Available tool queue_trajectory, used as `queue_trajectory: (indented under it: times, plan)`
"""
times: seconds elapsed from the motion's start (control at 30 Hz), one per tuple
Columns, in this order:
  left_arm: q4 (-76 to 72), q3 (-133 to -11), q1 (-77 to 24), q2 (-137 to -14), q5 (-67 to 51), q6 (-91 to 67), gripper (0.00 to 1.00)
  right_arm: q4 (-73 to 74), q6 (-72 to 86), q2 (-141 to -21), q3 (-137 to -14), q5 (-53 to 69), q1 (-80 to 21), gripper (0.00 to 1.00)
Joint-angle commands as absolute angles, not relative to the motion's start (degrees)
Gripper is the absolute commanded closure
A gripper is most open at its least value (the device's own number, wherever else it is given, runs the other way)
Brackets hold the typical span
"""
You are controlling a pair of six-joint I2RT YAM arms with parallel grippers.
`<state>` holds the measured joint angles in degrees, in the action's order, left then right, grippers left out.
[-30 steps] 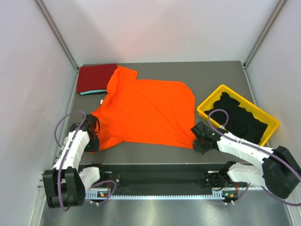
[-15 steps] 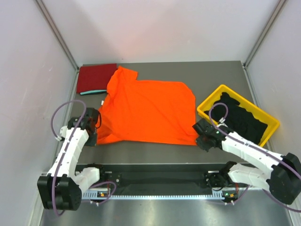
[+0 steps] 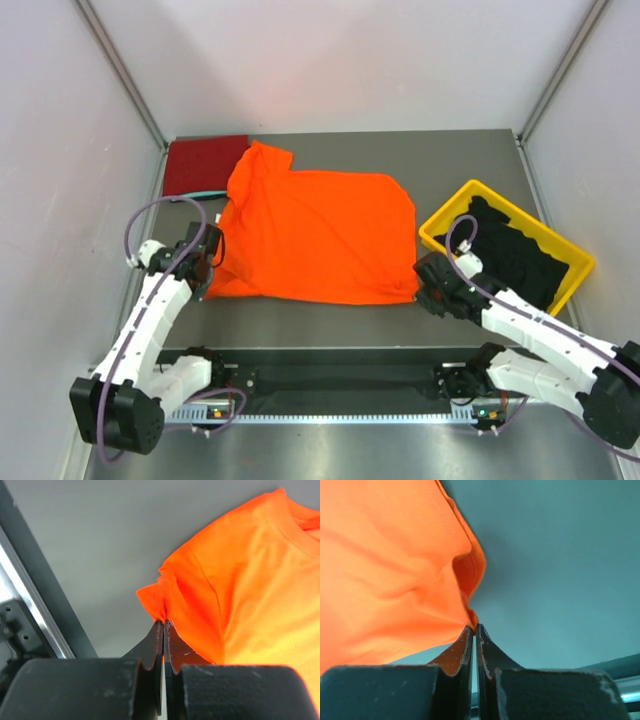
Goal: Fold and stack the t-shirts
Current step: Fold the tshirt
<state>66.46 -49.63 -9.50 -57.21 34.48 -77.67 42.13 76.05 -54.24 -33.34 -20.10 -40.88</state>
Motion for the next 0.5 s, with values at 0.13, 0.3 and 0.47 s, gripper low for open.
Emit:
queue_trajectory:
  times: [0.13,0.3,0.47]
  plan:
    - [58.7,-52.4,-9.8,-60.0,40.6,-65.6,1.0,41.0,70.3,-60.6,-38.8,-24.5,-41.6,1.0]
    - [48.8,-53.6,-9.8,-62.2,38.8,-55.8,1.0,40.2,65.7,-66.4,-43.0,-25.3,-41.1,1.0]
    - [33.7,-52.3,-9.8,-62.9,32.1,-41.1,1.0,35.8,58.9,-67.2,-44.4,-25.8,-39.6,1.0]
